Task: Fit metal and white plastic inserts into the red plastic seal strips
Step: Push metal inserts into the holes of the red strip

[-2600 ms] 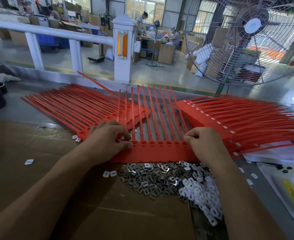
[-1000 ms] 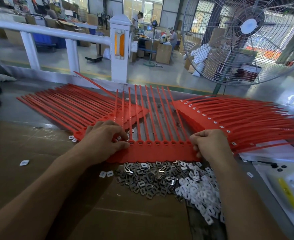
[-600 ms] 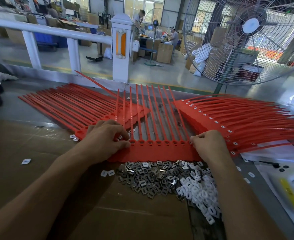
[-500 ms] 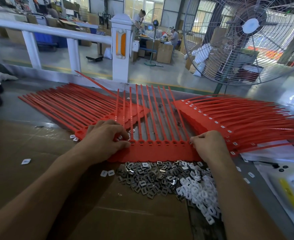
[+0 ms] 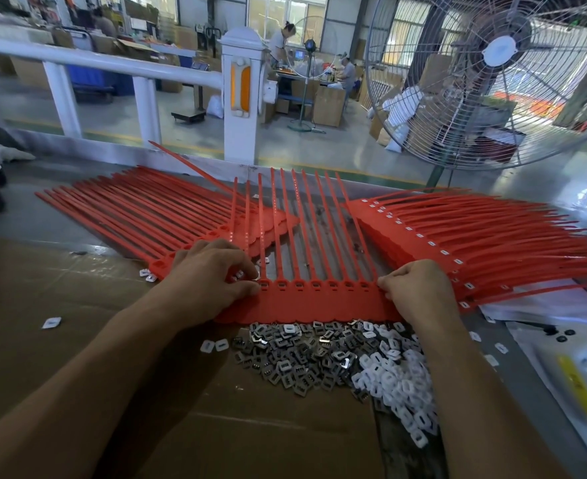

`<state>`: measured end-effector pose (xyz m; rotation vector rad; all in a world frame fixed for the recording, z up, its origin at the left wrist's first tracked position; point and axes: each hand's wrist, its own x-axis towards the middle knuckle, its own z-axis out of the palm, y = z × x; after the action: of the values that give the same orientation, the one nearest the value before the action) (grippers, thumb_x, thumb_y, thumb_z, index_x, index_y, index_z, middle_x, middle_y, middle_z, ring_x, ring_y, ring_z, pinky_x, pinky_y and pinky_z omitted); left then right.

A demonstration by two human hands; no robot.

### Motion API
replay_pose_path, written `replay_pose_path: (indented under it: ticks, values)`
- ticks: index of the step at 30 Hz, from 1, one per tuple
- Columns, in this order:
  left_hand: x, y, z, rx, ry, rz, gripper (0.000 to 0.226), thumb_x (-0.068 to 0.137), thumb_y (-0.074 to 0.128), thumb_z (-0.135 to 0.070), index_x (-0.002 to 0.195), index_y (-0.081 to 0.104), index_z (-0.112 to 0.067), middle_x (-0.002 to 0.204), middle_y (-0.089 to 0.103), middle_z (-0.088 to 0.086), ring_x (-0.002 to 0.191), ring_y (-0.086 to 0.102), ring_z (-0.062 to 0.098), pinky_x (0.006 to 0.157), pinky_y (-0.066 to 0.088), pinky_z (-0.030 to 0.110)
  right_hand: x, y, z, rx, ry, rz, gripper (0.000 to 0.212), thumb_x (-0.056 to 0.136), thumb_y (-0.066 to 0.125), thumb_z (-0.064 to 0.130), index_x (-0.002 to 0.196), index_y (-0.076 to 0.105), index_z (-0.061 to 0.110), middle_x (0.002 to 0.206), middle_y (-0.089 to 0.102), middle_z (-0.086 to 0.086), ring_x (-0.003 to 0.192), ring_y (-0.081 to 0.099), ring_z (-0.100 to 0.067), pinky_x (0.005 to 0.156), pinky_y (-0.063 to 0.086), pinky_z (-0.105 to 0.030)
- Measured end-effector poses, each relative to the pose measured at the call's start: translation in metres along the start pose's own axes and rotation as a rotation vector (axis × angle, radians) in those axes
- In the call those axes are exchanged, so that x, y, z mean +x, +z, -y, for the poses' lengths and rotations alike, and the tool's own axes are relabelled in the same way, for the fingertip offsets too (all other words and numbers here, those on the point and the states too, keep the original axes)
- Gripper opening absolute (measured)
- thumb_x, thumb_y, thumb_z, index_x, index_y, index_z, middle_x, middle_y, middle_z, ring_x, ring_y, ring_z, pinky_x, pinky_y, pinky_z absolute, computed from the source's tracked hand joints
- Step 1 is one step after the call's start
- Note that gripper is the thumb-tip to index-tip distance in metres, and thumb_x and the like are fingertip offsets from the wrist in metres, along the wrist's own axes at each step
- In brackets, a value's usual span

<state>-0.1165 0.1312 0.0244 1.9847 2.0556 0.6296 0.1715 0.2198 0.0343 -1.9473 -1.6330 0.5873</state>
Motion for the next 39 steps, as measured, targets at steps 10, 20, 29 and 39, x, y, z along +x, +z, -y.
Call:
replay_pose_path:
  ticks: [10,20,29,39]
  values:
    - [0.001,0.001,-0.001,-0.001,0.0,0.003,0.028,0.087,0.066,-0.057,0.113,0.063,-0.048,0.142,0.046,-0.018,0.137,0.03,0.013,0.119,0.018,0.051,-0.007,-0.015,0.004,-0.083,-0.079,-0.039,0.026,0.094,0.067,0.024,0.072,0.075,0.015,0.073,0.074,-0.005,0.075,0.07,-0.027,0.08,0.059,-0.044]
    - [0.002,0.001,0.002,0.003,0.012,-0.009,0.026,0.087,0.066,-0.058,0.111,0.064,-0.047,0.138,0.049,-0.017,0.134,0.033,0.013,0.117,0.022,0.051,-0.048,-0.072,0.016,-0.313,-0.176,0.495,0.025,0.072,0.092,0.044,0.082,0.076,0.028,0.066,0.074,0.011,0.067,0.07,-0.009,0.058,0.05,-0.029]
    - [0.0,0.002,0.003,-0.018,0.009,-0.028,0.022,0.087,0.067,-0.058,0.106,0.063,-0.049,0.135,0.051,-0.016,0.129,0.036,0.013,0.115,0.024,0.049,-0.051,-0.054,0.004,-0.28,-0.214,0.579,0.028,0.077,0.091,0.03,0.096,0.071,0.03,0.098,0.071,0.004,0.087,0.073,-0.02,0.064,0.06,-0.034]
    - [-0.005,0.001,0.001,-0.03,0.012,-0.038,0.023,0.087,0.067,-0.056,0.108,0.064,-0.047,0.136,0.051,-0.014,0.131,0.035,0.015,0.116,0.025,0.051,-0.048,-0.05,0.002,-0.204,-0.27,0.452,0.013,0.09,0.079,0.019,0.078,0.076,0.023,0.072,0.075,-0.002,0.065,0.071,-0.018,0.051,0.051,-0.027]
